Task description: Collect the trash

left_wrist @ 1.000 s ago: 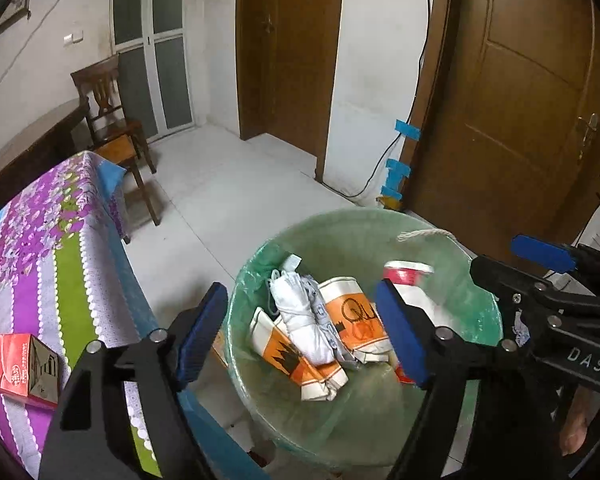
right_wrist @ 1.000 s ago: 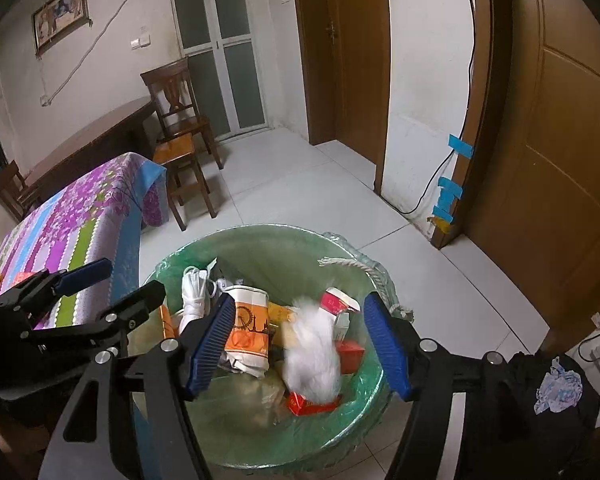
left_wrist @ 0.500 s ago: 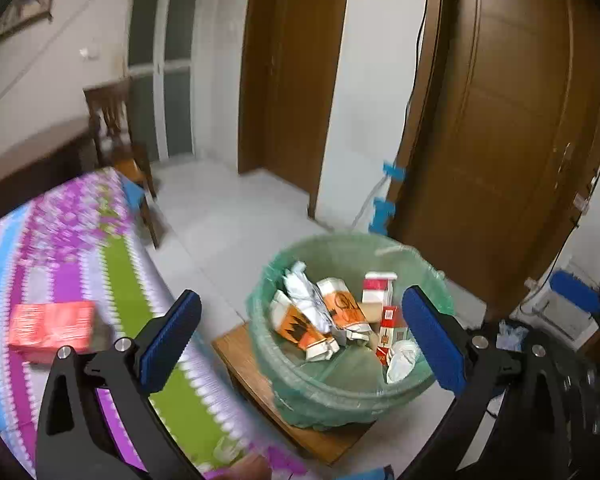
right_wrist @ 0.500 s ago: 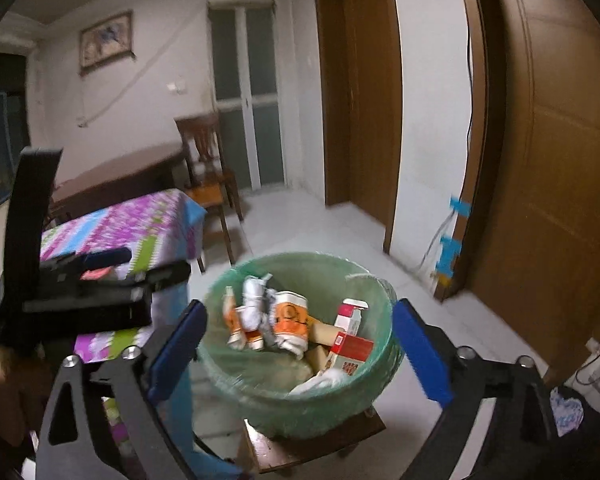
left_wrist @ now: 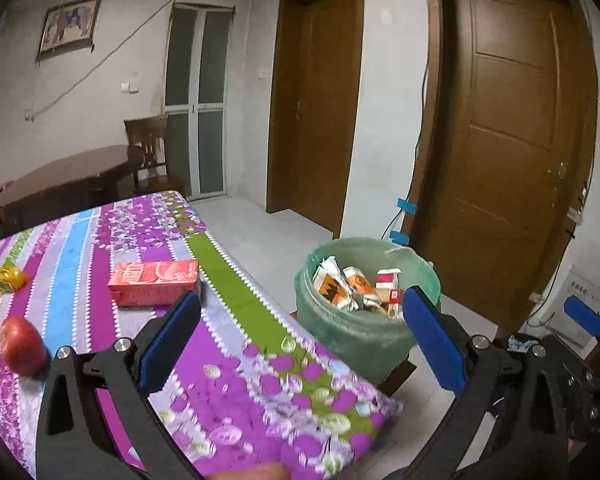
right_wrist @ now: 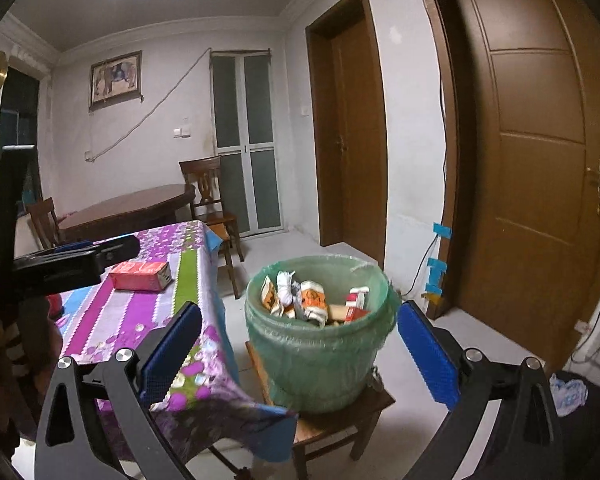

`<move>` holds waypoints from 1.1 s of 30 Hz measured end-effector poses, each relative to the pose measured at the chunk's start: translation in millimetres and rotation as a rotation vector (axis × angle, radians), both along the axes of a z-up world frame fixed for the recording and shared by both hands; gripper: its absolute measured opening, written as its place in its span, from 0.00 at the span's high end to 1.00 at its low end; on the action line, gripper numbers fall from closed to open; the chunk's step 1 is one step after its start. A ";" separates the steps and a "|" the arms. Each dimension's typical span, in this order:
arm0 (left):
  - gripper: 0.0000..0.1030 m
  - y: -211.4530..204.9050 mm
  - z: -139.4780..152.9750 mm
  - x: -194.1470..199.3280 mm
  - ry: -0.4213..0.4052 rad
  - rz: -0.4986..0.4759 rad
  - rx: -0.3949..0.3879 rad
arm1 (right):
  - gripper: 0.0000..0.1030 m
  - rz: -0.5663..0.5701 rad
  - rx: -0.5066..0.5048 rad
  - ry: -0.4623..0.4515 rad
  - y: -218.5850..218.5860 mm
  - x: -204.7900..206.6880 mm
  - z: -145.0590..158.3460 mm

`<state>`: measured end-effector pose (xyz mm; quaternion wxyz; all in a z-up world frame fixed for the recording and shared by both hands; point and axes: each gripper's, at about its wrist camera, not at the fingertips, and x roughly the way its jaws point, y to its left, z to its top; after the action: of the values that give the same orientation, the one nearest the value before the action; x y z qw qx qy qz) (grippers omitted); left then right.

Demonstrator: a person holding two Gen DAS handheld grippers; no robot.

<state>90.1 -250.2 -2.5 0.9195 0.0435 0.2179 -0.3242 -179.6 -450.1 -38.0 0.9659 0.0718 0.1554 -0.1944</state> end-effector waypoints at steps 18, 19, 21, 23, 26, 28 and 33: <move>0.05 18.4 -7.3 -63.9 -0.081 -0.091 -0.014 | 0.05 -0.049 -0.040 -0.035 10.5 -44.5 6.3; 0.05 18.0 -6.9 -64.9 -0.084 -0.094 -0.013 | 0.05 -0.050 -0.042 -0.030 11.6 -44.0 5.1; 0.05 17.0 -5.7 -67.4 -0.097 -0.101 -0.012 | 0.05 -0.057 -0.052 -0.029 11.6 -43.8 4.3; 0.05 16.5 -3.9 -68.5 -0.115 -0.098 -0.016 | 0.05 -0.061 -0.055 -0.031 10.7 -44.3 4.3; 0.05 16.1 -2.4 -68.0 -0.122 -0.101 -0.021 | 0.05 -0.065 -0.050 -0.043 7.4 -47.4 5.1; 0.05 15.6 -2.1 -68.6 -0.129 -0.101 -0.021 | 0.05 -0.066 -0.046 -0.047 5.4 -45.3 5.1; 0.05 14.8 -0.2 -72.7 -0.149 -0.114 -0.018 | 0.05 -0.068 -0.040 -0.049 3.9 -44.7 4.8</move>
<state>17.4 -235.4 -2.7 0.9137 0.0716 0.1429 -0.3737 -224.2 -446.2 -33.2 0.9635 0.0625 0.1252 -0.2282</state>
